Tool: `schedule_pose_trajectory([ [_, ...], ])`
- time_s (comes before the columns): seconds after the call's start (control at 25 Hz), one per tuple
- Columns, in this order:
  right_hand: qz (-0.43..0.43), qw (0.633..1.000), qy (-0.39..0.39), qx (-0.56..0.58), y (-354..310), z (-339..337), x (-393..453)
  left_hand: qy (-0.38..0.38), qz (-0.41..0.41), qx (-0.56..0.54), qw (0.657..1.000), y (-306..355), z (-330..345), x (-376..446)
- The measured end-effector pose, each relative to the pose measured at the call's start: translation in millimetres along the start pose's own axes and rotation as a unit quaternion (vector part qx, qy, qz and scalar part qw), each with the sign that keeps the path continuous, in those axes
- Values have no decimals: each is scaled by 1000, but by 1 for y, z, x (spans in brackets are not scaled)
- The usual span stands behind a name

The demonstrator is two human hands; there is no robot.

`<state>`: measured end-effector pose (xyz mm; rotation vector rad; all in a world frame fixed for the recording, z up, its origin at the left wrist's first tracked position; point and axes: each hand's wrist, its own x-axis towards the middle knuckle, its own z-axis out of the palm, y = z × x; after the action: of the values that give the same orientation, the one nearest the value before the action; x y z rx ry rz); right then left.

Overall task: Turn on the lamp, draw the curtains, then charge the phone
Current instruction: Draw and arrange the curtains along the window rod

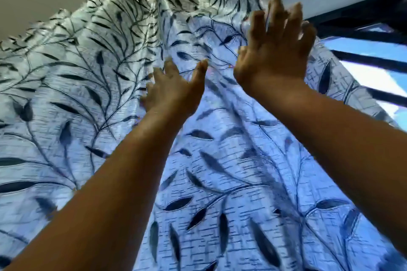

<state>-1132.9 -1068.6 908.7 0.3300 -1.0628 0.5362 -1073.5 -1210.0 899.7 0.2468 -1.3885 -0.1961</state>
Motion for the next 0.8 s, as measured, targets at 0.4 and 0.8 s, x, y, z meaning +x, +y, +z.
schedule_pose_trajectory([
  [0.4,11,991,-108,-80,66,-25,23,-48,78,-64,994,81,40,-9],
  [0.8,76,940,-268,-195,172,-108,18,3,223,-230,947,160,53,-17],
])
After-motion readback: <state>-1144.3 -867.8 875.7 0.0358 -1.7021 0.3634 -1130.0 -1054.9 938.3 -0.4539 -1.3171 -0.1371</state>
